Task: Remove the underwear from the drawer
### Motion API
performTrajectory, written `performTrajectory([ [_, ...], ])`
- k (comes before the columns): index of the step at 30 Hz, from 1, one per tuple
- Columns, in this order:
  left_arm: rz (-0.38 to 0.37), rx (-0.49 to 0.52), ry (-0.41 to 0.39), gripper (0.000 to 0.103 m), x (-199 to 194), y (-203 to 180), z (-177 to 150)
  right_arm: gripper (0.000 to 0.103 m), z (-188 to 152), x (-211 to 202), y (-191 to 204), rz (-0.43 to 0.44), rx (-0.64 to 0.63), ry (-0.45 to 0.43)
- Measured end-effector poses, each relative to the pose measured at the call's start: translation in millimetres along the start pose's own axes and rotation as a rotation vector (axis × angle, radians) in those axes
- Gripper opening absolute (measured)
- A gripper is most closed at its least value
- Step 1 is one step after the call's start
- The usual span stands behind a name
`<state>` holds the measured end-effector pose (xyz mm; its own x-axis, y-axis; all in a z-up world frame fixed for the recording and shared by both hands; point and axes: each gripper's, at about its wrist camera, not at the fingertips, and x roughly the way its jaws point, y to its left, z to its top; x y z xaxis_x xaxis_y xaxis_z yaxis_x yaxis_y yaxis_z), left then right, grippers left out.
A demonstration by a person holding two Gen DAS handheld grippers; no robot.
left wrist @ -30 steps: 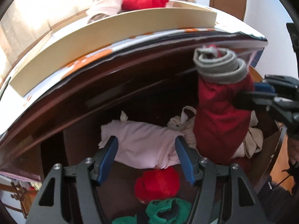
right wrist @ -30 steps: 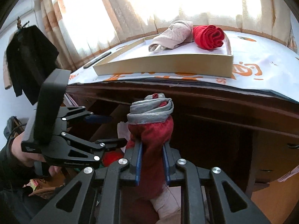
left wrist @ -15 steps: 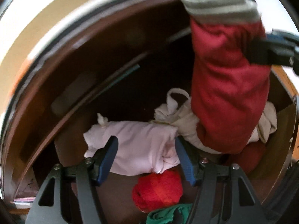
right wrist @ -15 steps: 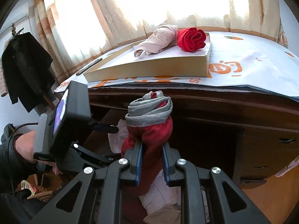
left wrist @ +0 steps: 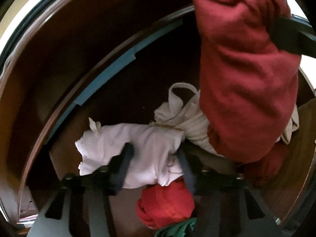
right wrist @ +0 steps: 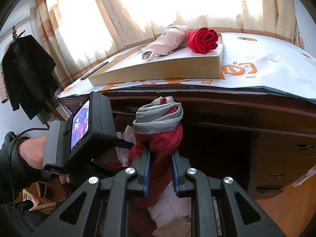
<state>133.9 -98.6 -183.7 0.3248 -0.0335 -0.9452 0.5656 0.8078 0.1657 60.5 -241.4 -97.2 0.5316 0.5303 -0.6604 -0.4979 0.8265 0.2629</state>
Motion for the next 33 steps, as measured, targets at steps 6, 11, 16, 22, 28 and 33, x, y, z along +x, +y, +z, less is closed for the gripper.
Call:
performTrajectory([
  [6, -0.032, -0.054, -0.026, 0.012, -6.1, 17.5, -2.6, 0.02, -1.8, 1.5, 0.5, 0.006, 0.006, -0.004],
  [11, -0.024, -0.119, -0.095, 0.01, -23.3, 35.8, -14.6, 0.02, -3.9, 2.5, 0.7, 0.016, 0.011, -0.013],
  [16, -0.02, -0.197, -0.176, 0.01, -43.7, 43.4, -32.1, 0.02, -4.6, 2.5, 1.7, 0.027, 0.017, -0.025],
  [22, -0.046, -0.307, -0.272, 0.01, -61.0, 61.8, -48.2, 0.02, -5.1, 0.5, 8.1, 0.04, 0.011, -0.035],
  [28, -0.046, -0.378, -0.365, 0.009, -78.6, 67.4, -73.7, 0.02, -6.6, -0.2, 11.9, 0.05, 0.011, -0.044],
  [33, -0.036, -0.426, -0.432, 0.009, -92.7, 54.9, -96.9, 0.02, -7.8, -1.5, 16.3, 0.059, 0.002, -0.055],
])
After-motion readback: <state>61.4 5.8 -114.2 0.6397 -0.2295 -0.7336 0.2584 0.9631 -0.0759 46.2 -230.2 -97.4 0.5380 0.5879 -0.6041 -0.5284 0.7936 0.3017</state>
